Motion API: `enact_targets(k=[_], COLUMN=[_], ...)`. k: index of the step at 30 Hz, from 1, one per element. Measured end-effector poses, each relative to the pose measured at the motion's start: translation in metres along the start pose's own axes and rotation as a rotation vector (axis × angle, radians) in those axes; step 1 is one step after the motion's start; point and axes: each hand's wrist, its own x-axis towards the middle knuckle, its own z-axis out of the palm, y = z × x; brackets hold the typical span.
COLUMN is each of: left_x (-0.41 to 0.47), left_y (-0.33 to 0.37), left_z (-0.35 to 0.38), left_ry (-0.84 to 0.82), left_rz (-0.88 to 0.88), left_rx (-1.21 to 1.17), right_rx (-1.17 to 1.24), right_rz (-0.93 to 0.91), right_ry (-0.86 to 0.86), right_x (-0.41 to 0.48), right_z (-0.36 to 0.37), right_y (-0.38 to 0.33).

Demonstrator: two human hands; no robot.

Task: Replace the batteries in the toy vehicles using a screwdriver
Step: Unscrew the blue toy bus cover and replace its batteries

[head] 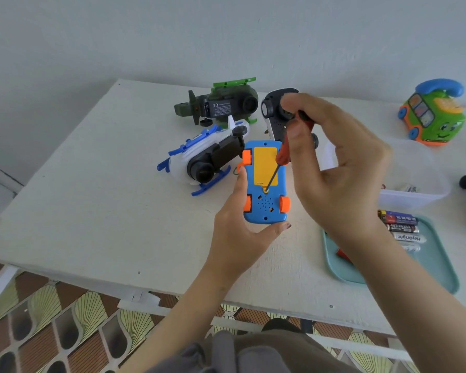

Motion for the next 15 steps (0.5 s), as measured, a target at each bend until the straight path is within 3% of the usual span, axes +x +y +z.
enact_targets(k=[8,15], left_x=[-0.0007,-0.0010], left_y=[0.0030,0.0025], left_z=[-0.0002,-0.0002], left_ry=[0.021,0.011], left_rz=[0.003,0.014], left_rx=[-0.004,0.015], right_rx=[-0.080,-0.065], right_rz=[-0.052,0.005], right_ry=[0.085,-0.022], right_x=[0.0023,0.0029], right_z=[0.0005,-0.0035], right_y=[-0.0059,-0.0027])
